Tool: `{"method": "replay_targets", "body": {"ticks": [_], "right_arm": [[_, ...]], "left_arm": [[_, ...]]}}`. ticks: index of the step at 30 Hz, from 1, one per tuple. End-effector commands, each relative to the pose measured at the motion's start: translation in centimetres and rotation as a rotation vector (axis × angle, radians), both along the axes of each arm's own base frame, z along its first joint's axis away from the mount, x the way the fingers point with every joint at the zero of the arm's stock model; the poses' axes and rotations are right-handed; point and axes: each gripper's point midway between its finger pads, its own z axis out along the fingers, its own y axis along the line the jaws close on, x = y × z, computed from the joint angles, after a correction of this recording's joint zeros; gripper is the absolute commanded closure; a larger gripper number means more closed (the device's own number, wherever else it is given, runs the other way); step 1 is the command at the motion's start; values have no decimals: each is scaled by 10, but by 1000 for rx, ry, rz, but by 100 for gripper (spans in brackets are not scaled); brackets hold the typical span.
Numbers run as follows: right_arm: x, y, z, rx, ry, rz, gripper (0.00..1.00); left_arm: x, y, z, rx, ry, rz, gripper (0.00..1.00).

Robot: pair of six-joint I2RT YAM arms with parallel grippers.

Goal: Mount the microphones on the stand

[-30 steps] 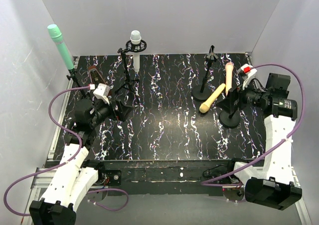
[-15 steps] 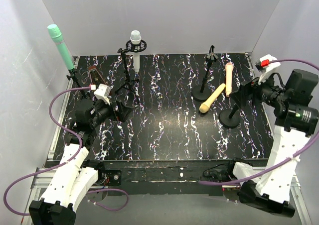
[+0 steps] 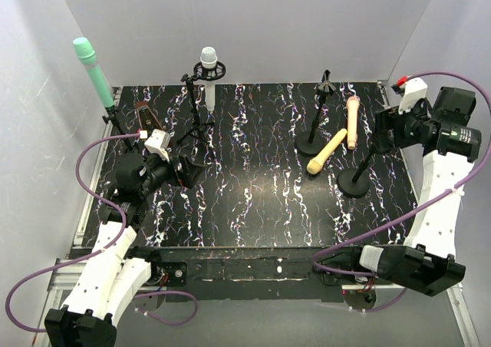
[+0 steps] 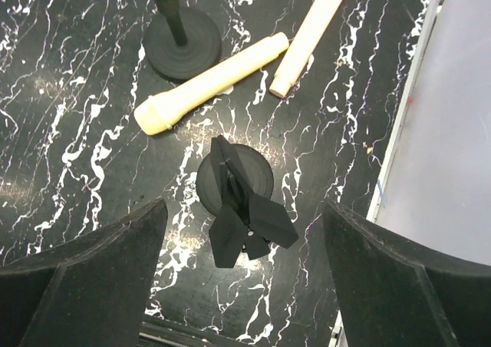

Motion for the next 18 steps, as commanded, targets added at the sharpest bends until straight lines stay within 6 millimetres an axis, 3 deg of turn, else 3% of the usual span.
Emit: {"method": "replay_targets", "body": {"ticks": [1,15,18], "right_arm": [[-4,7,3,-11,-19,72,14],[7,12,-17,-21,45,223,43],[5,16,-16,-24,37,256,57]], "left_arm": [[1,0,15,7,-39,0,2],[1,0,15,7,-37,-1,2],[2,0,15,7,-37,-1,2]]}}
